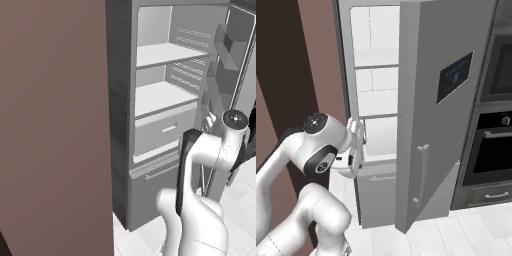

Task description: Place one of the steaks on the plate and the other in the bowl. Then place the bowl in the fridge.

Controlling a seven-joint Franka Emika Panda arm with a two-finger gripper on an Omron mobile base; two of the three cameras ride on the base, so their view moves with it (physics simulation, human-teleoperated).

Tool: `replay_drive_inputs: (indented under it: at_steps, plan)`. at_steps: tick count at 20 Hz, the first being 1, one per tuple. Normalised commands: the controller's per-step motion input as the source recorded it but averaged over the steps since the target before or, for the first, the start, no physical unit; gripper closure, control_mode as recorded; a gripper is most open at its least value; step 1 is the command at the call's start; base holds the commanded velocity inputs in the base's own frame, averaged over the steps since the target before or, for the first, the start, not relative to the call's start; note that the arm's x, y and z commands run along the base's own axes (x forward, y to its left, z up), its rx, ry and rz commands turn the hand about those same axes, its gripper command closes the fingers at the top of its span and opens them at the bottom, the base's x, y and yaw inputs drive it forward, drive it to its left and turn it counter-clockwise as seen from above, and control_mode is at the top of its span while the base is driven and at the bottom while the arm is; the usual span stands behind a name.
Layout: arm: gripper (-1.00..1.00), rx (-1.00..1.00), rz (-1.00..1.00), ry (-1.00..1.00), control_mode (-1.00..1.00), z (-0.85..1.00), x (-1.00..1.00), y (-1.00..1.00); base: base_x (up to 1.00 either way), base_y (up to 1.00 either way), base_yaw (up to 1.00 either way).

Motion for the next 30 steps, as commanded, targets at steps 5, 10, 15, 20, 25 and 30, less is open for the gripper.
replay_drive_inputs:
  at_steps: [5,10,15,20,25,30]
  plan:
    - [-1.00,0.00,-0.08,-0.05,-1.00,-0.35,0.97,-0.26,0.00,0.00,0.00]
    - [-1.00,0.00,0.00,0.00,-1.00,-0.14,1.00,-0.65,0.00,0.00,0.00]
    - [-1.00,0.02,0.01,0.09,-1.00,0.00,1.00,-0.89,0.00,0.00,0.00]
    - [-1.00,0.01,0.04,0.06,-1.00,0.00,0.93,-0.82,0.00,0.00,0.00]
    - [-1.00,0.00,0.00,0.00,-1.00,-0.07,0.13,-1.00,0.00,0.00,0.00]
    - [-1.00,0.03,-0.03,0.00,-1.00,-0.18,0.00,-1.00,0.00,0.00,0.00]
